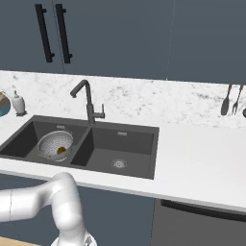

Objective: Put the colander in the sink, put the pear, mango in the colander, and turn on the sink faucet and pour water over the colander.

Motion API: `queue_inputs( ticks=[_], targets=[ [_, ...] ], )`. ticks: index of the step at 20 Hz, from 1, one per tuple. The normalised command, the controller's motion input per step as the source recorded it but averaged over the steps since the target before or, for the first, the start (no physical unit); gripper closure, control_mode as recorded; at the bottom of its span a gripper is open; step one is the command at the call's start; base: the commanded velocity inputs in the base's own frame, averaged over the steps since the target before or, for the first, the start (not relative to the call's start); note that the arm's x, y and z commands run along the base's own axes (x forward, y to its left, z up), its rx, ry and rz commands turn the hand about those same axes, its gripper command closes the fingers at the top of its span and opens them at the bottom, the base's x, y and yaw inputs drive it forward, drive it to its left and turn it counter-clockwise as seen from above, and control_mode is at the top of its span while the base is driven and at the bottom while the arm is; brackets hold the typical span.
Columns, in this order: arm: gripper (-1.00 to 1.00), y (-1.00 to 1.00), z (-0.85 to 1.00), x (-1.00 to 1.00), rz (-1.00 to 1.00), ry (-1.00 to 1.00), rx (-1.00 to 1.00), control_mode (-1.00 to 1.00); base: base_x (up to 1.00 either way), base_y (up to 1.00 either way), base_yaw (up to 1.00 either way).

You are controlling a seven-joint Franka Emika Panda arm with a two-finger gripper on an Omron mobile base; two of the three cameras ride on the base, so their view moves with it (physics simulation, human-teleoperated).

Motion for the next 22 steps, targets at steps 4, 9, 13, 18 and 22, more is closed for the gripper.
queue_inputs(
  ticks=[4,9,13,18,22],
  targets=[
    [-1.00,0.00,-0.21,0.11,0.00,0.00,-0.01,-1.00,0.00,0.00,0.00],
    [-1.00,0.03,-0.20,0.14,0.00,0.00,-0.01,-1.00,0.00,0.00,0.00],
    [-1.00,0.16,-0.09,0.17,0.00,0.00,0.00,-1.00,0.00,0.00,0.00],
    [-1.00,0.24,-0.12,0.08,0.00,0.00,0.00,-1.00,0.00,0.00,0.00],
    [-1.00,0.23,-0.19,0.05,0.00,0.01,0.00,-1.00,0.00,0.00,0.00]
  ],
)
